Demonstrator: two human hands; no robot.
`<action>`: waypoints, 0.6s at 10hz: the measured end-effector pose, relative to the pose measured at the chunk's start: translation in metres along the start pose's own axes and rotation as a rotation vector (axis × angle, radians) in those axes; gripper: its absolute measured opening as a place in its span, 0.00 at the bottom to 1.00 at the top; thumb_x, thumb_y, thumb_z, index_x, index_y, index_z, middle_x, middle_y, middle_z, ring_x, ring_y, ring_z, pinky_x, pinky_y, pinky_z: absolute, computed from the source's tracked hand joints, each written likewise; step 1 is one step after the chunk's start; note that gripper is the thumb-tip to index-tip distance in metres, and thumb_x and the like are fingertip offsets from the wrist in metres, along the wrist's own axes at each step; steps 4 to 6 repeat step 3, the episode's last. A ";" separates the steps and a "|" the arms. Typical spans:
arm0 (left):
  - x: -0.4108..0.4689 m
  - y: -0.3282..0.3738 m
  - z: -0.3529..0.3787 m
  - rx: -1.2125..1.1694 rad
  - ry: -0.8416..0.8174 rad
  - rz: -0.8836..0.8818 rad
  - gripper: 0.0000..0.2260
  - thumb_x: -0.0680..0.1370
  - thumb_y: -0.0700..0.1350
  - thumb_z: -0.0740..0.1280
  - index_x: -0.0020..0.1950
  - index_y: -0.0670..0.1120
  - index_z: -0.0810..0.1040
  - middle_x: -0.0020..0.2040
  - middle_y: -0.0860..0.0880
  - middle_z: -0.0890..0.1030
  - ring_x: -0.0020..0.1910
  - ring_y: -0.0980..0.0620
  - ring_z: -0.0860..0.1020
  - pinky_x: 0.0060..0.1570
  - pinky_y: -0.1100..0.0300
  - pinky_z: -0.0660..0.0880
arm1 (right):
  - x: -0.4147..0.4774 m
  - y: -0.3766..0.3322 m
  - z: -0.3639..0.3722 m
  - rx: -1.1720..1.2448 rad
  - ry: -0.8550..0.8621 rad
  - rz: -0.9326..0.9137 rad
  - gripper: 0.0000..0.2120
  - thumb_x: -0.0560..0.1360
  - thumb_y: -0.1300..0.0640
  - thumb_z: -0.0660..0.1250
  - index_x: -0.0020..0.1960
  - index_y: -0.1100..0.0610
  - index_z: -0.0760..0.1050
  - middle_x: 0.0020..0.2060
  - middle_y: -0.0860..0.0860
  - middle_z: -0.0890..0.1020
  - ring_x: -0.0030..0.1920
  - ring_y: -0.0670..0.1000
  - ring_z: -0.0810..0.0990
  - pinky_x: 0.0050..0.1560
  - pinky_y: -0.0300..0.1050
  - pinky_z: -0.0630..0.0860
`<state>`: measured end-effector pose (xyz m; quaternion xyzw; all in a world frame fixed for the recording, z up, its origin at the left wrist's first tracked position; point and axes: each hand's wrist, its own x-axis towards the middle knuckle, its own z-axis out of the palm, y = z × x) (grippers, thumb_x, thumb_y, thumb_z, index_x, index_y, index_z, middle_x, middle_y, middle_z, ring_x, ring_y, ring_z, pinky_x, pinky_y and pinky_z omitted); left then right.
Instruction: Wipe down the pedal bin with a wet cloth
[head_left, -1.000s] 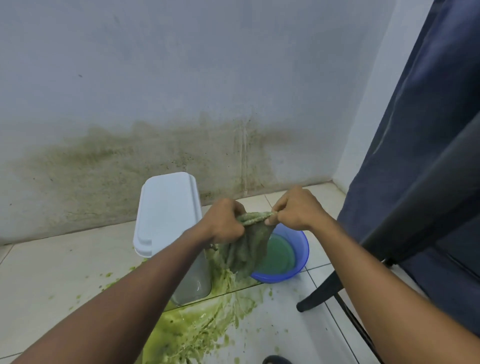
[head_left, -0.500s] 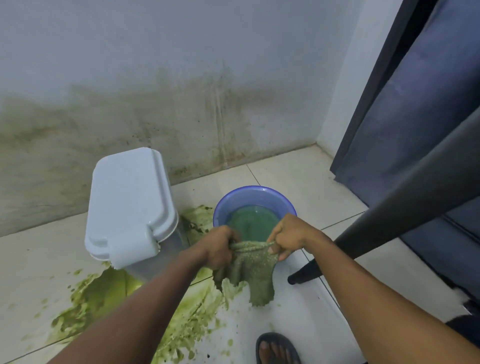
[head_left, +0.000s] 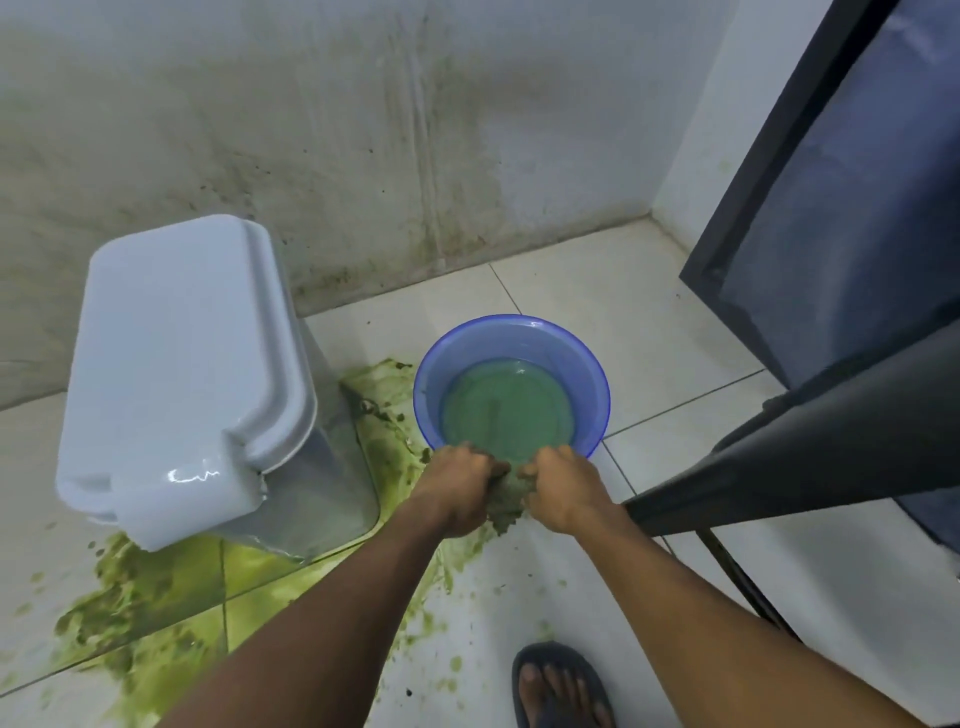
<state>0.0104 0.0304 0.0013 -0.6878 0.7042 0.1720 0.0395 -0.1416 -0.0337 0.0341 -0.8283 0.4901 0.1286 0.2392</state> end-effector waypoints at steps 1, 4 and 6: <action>-0.006 0.001 -0.008 -0.080 0.064 -0.005 0.15 0.68 0.47 0.62 0.52 0.49 0.80 0.49 0.48 0.84 0.51 0.41 0.78 0.49 0.50 0.76 | -0.002 -0.005 -0.003 -0.042 0.022 0.022 0.14 0.72 0.58 0.69 0.58 0.52 0.81 0.57 0.57 0.80 0.57 0.61 0.80 0.57 0.48 0.78; -0.071 -0.009 0.004 -0.296 0.205 -0.106 0.14 0.73 0.45 0.60 0.53 0.49 0.82 0.50 0.48 0.84 0.51 0.45 0.79 0.50 0.53 0.77 | -0.027 -0.050 0.014 0.079 0.096 -0.051 0.13 0.69 0.57 0.61 0.49 0.56 0.81 0.48 0.55 0.84 0.52 0.60 0.82 0.51 0.49 0.77; -0.071 -0.009 0.004 -0.296 0.205 -0.106 0.14 0.73 0.45 0.60 0.53 0.49 0.82 0.50 0.48 0.84 0.51 0.45 0.79 0.50 0.53 0.77 | -0.027 -0.050 0.014 0.079 0.096 -0.051 0.13 0.69 0.57 0.61 0.49 0.56 0.81 0.48 0.55 0.84 0.52 0.60 0.82 0.51 0.49 0.77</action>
